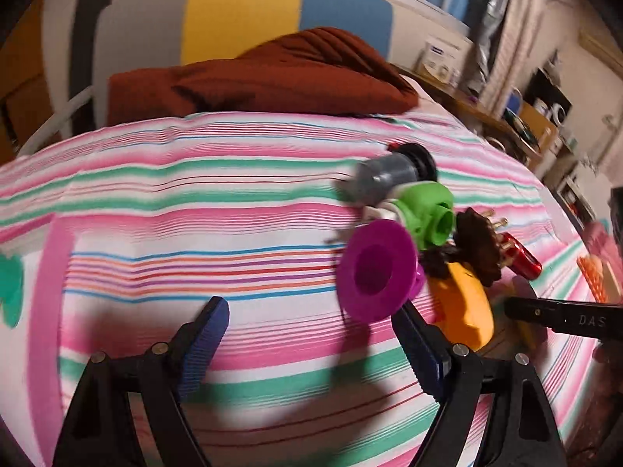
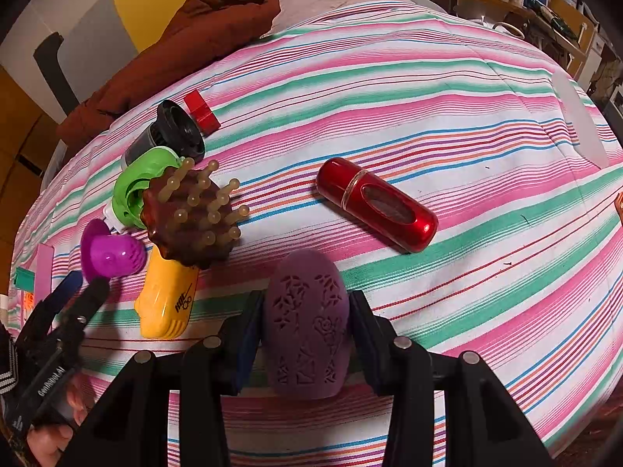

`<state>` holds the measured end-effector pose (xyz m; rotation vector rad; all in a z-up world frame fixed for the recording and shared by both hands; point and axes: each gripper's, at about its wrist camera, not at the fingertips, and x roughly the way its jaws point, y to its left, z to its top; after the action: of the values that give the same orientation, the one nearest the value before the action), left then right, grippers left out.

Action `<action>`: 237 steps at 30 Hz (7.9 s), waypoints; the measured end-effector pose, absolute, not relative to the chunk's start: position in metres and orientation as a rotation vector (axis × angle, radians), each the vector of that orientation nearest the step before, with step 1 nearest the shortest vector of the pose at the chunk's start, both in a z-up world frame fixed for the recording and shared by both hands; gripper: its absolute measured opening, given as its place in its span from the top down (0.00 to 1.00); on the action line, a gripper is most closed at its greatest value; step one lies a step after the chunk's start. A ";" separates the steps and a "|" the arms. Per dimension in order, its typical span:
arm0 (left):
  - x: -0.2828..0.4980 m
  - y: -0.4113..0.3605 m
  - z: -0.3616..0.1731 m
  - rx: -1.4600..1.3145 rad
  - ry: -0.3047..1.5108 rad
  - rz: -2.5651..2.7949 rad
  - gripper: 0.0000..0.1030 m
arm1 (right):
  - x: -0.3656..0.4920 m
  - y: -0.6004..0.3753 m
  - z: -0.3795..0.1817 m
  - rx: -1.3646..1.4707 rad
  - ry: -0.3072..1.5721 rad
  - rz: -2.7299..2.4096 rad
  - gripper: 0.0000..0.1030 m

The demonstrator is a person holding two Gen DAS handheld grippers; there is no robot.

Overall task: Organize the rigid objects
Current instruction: 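Reach the left gripper toward the purple suction-cup toy while the right holds the soap, then close the left gripper on the purple suction-cup toy and lift it, then carry the purple suction-cup toy into the white tray and open the left gripper, then withdraw the left gripper from the tray while the right gripper holds the soap, then lower the purple oval soap into the white tray and open the right gripper, then move the right gripper back to the pile toward the brown knobbed massager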

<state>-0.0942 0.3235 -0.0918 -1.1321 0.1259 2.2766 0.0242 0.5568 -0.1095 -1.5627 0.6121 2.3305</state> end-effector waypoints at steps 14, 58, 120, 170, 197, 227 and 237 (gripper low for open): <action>-0.101 0.348 -0.069 -1.085 0.137 2.200 0.36 | 0.019 0.554 -0.114 -1.567 0.574 2.333 0.57; -0.127 0.304 -0.089 -1.090 0.240 2.442 0.56 | 0.032 0.550 -0.101 -1.575 0.513 2.332 0.57; -0.119 0.054 -0.075 -1.300 -0.133 2.615 0.67 | 0.021 0.538 -0.114 -1.533 0.341 2.362 0.57; -0.025 0.051 -0.066 -1.191 -0.252 2.570 0.04 | 0.025 0.413 -0.088 -1.541 0.411 2.636 0.57; -0.016 -0.003 -0.068 -1.225 -0.394 2.560 0.04 | -0.141 0.178 -0.093 -1.690 -0.142 2.835 0.57; 0.002 0.024 -0.060 -1.191 -0.323 2.523 0.04 | -0.062 0.280 -0.056 -1.368 0.149 2.830 0.56; 0.015 0.054 -0.057 -1.173 -0.232 2.473 0.03 | -0.027 0.320 -0.083 -1.441 0.182 2.728 0.56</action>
<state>0.0151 0.0537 -0.0568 -1.1733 -0.2323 2.4731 -0.0271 0.3197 -0.0827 -1.4409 0.1822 2.7279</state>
